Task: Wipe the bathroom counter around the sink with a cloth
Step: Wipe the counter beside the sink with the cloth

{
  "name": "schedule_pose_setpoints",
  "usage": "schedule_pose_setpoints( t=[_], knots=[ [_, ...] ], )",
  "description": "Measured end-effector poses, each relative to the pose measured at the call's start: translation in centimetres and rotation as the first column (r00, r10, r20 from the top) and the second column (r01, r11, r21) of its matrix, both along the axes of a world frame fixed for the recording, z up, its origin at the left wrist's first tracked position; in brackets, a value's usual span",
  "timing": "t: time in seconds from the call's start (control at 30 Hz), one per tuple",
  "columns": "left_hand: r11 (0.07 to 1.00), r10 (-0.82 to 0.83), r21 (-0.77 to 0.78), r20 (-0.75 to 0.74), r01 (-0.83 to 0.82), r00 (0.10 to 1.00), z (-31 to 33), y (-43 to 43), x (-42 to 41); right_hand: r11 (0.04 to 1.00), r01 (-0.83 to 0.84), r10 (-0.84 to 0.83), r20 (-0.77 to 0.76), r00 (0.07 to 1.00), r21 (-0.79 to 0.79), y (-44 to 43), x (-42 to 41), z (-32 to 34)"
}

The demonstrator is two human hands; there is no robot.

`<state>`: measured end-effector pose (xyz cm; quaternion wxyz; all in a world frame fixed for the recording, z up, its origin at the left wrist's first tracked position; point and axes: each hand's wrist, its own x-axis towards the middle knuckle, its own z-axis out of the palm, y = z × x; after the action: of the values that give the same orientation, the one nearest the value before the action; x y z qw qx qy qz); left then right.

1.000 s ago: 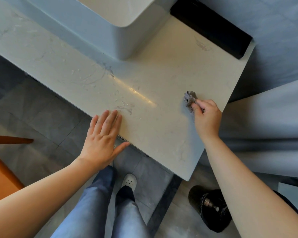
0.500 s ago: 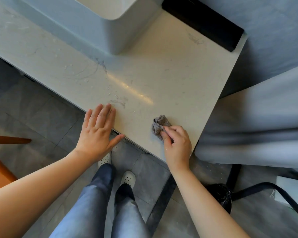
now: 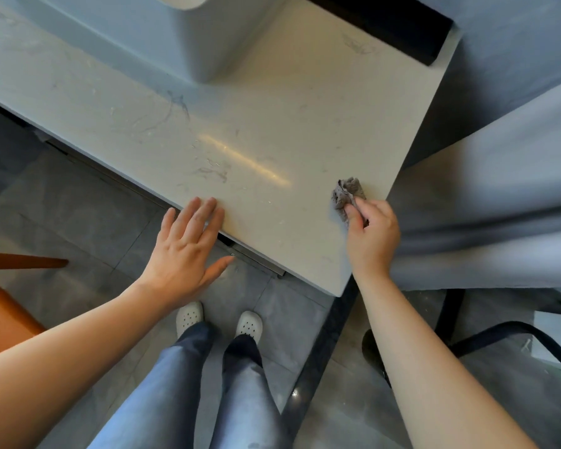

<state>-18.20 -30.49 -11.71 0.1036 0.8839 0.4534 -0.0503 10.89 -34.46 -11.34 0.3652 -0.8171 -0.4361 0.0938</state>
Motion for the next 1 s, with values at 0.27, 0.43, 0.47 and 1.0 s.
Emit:
schedule_pose_setpoints(
  t=[0.27,0.43,0.47,1.0],
  knots=[
    [0.998,-0.045,0.048,0.017,0.044,0.999,0.0,0.4,-0.2,0.998,0.054,-0.056,0.045,0.997,0.035,-2.5,-3.6,-0.4],
    [0.994,-0.1,0.057,0.04,0.098,0.994,0.3,1.2,-0.4,0.996,0.088,-0.089,0.042,0.995,0.024,-4.3,-5.9,-0.3],
    [0.992,-0.11,0.065,0.04,0.107,0.993,0.5,1.3,-0.5,0.995,0.099,-0.1,0.042,0.994,0.025,-4.6,-6.4,-0.3],
    [0.988,-0.15,0.045,0.022,0.149,0.988,1.0,1.7,-1.2,0.993,0.108,-0.096,-0.251,0.963,0.035,-5.7,-8.4,3.8]
  ],
)
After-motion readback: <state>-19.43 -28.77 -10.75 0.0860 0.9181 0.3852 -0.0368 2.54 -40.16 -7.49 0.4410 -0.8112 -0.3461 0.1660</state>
